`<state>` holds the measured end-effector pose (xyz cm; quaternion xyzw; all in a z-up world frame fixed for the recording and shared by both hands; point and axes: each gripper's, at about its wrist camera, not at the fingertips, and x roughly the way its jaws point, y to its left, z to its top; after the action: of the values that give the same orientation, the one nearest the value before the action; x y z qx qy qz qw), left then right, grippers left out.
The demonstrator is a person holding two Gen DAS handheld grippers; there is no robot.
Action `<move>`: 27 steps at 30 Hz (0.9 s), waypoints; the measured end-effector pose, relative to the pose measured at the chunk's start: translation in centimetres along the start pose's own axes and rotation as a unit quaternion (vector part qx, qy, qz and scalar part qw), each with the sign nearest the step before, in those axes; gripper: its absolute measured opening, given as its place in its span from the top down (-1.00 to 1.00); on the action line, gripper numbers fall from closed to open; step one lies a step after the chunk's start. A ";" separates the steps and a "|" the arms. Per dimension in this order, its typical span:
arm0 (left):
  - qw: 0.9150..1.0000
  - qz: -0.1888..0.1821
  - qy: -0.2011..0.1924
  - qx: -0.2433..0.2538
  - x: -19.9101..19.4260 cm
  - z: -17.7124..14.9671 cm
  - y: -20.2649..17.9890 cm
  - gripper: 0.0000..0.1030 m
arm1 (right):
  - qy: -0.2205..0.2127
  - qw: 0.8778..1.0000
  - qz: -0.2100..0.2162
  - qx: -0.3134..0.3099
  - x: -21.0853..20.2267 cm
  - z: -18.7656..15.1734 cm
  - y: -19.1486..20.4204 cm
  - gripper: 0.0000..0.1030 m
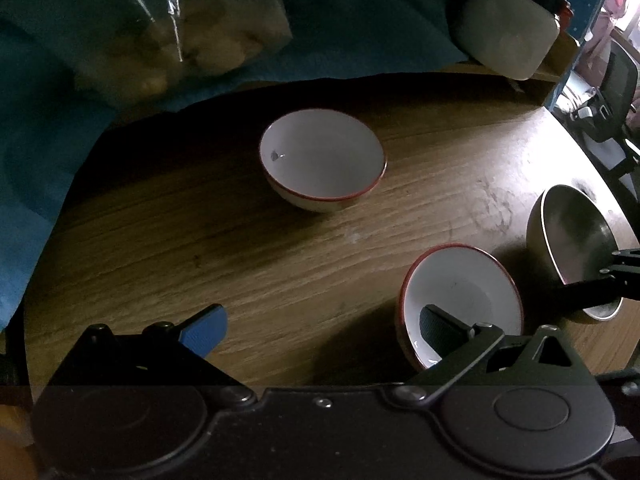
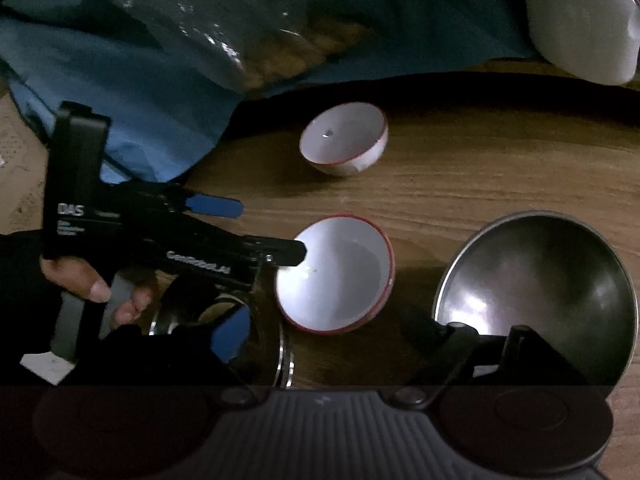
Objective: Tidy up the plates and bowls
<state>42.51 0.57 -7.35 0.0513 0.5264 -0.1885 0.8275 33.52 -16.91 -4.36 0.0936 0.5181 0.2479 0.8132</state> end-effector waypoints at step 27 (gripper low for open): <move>0.998 -0.064 0.008 -0.001 -0.1 -0.9 -1.7 0.36 | 0.021 0.997 -0.077 -0.006 3.3 0.4 0.9 -0.01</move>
<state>41.08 -0.74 -7.52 0.0180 0.5357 -0.2396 0.8095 34.74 -14.43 -6.49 0.0433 0.5391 0.1900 0.8194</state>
